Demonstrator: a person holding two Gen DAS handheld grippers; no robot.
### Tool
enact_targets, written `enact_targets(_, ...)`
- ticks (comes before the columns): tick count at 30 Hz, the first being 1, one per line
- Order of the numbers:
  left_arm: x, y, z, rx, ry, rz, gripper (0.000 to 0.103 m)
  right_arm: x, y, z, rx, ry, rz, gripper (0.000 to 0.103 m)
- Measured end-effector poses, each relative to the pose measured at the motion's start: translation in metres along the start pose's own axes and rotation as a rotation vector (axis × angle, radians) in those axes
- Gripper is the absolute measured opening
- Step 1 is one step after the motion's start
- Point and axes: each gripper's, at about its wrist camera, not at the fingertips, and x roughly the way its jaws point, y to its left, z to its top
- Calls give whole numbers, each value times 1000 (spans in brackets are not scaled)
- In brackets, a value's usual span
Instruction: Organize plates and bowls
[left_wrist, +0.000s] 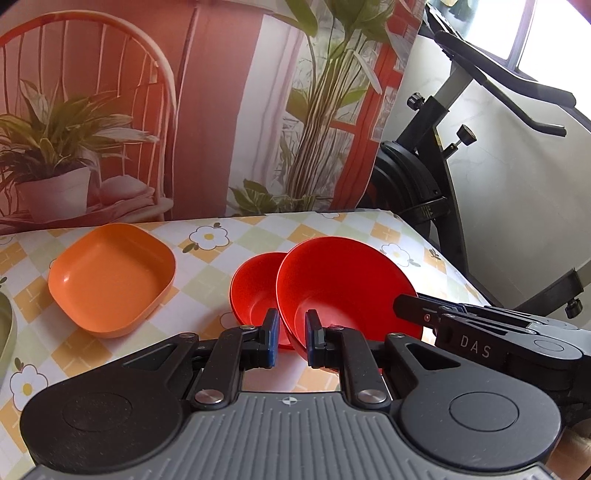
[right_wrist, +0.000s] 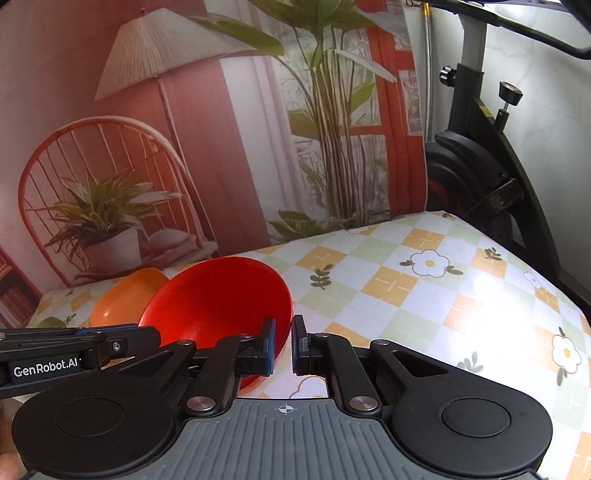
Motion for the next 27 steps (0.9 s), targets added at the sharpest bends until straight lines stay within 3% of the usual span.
enact_targets(14, 35, 16, 28, -1, 29, 36, 16, 48, 11, 18, -27, -16, 5, 8)
enact_targets(27, 59, 20, 16, 44, 97, 74, 16, 77, 11, 6, -36, 37, -13, 8)
